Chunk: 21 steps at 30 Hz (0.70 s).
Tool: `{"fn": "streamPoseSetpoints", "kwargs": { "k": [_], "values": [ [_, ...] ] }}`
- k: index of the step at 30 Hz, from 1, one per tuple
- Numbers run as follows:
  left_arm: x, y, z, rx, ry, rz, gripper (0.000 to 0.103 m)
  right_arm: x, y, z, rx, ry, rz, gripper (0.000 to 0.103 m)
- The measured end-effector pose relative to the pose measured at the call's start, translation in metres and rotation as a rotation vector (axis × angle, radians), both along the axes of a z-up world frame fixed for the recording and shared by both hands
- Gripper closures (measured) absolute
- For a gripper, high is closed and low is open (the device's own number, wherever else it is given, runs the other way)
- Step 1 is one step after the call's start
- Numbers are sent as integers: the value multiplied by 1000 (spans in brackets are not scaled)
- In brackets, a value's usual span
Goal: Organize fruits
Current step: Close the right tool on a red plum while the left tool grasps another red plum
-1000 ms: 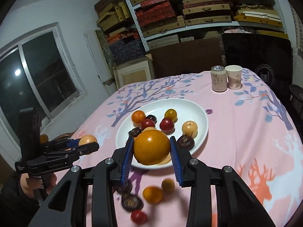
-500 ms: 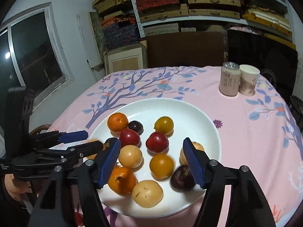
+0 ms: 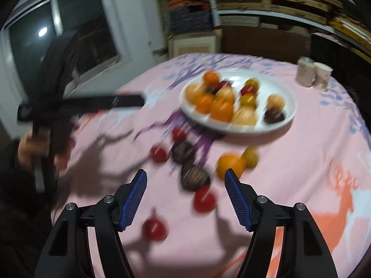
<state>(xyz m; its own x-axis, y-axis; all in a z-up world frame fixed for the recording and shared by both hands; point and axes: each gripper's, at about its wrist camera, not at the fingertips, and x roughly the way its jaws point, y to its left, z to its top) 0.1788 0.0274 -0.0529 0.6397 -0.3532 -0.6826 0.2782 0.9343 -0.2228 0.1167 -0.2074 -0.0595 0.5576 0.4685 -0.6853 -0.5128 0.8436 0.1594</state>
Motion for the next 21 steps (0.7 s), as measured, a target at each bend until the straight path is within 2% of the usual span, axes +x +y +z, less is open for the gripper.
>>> {"fn": "streamPoseSetpoints", "kwargs": {
  "k": [4, 5, 6, 8, 10, 11, 15, 20, 21],
  "values": [
    [-19, 4, -18, 23, 32, 14, 17, -40, 23, -28, -109, -29, 52, 34],
    [-20, 4, -23, 28, 46, 22, 17, -43, 27, -31, -129, -39, 47, 39],
    [-22, 5, -27, 29, 64, 25, 17, -43, 30, -33, -136, -37, 42, 50],
    [-26, 4, -35, 31, 91, 22, 17, -44, 36, -36, -135, -16, 57, 62],
    [-29, 1, -40, 61, 100, 24, 17, -42, 41, -43, -184, -4, 58, 67],
    [-31, -1, -42, 84, 96, 25, 17, -40, 40, -45, -186, 2, 50, 73],
    [-31, -18, -48, 151, 91, -5, 17, -38, 24, -41, -89, 15, 34, 75],
    [-20, -44, -54, 239, 54, -24, 17, -28, -20, -44, 121, 86, -70, 75],
    [-17, -47, -56, 248, 56, -31, 21, -26, -30, -45, 162, 101, -90, 75]
  ]
}}
